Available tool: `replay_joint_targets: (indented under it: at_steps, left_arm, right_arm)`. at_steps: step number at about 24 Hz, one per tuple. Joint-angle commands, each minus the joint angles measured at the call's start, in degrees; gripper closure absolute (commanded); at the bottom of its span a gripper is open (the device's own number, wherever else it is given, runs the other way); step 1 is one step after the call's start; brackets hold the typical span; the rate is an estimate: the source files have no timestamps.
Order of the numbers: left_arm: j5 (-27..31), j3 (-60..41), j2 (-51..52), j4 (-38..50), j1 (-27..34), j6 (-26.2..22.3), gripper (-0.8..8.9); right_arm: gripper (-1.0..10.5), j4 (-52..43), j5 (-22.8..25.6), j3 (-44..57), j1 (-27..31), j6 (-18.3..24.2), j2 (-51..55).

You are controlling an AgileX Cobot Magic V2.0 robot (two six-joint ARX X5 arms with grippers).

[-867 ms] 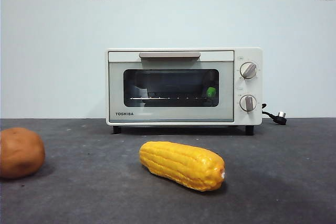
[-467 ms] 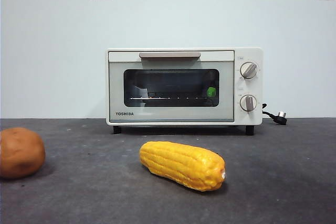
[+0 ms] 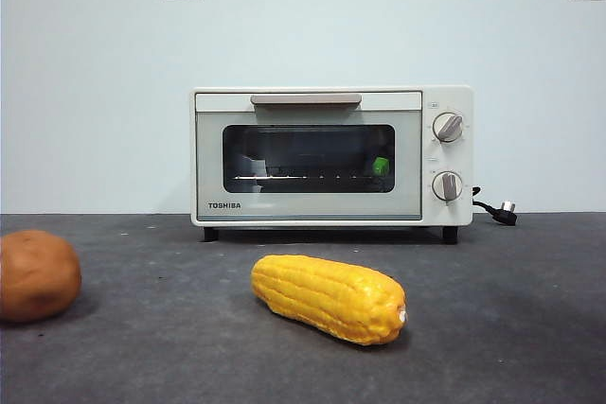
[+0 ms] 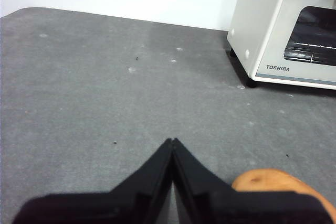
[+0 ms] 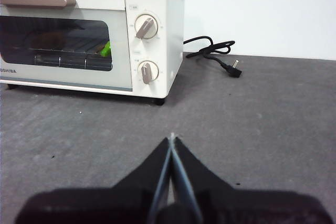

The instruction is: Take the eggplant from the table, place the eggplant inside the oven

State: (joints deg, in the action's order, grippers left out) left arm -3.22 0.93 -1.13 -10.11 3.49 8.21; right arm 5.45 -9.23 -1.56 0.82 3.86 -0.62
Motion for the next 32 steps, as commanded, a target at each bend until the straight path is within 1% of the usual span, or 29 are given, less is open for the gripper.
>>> replay_joint_targets:
  at_steps: [1, 7, 12, 32]
  left_arm:
    - [-0.2, -0.5, 0.0, 0.7, -0.2, 0.4, 8.17]
    - [-0.2, -0.5, 0.0, 0.7, -0.2, 0.4, 8.18]
    - [-0.2, -0.5, 0.0, 0.7, -0.2, 0.4, 8.18]
    - [-0.2, -0.5, -0.1, 0.7, -0.2, 0.4, 8.17]
  right_arm:
    - [9.5, 0.2, 1.7, 0.8, -0.1, -2.0, 0.2]
    - [9.5, 0.7, 8.9, 0.8, -0.1, -2.3, 0.2]
    - [9.5, 4.7, 12.3, 0.8, -0.1, -2.3, 0.2]
    - [9.5, 5.1, 12.3, 0.8, -0.1, -2.2, 0.1]
